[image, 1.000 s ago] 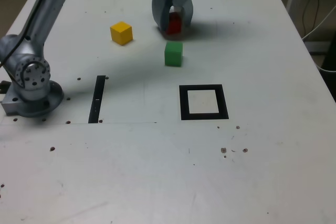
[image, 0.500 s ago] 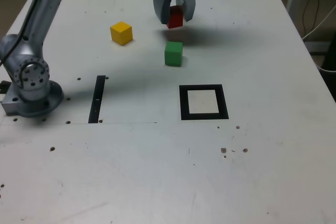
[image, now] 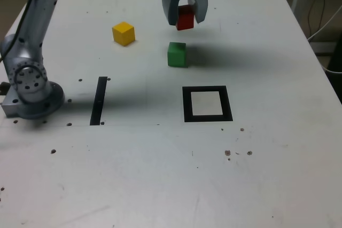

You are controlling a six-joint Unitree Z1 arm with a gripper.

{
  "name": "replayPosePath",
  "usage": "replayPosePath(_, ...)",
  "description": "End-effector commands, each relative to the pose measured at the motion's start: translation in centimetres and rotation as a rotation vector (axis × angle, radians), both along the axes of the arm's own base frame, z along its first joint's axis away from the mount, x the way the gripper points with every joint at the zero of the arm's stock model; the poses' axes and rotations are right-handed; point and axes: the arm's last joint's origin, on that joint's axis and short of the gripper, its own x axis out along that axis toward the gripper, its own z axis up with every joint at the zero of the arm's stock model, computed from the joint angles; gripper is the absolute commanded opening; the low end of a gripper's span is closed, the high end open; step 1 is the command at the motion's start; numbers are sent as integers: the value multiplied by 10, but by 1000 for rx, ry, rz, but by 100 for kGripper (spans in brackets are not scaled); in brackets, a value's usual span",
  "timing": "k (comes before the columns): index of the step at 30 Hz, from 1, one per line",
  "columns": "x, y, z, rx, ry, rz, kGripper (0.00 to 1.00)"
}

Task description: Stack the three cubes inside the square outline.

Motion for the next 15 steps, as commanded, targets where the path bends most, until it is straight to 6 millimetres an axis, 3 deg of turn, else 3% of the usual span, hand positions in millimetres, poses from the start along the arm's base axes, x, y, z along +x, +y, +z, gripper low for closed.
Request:
replayPosePath(1, 1, -15, 5, -1, -2, -17, 33)
replayPosePath(15, 10, -101, 9, -12, 9, -98, 33)
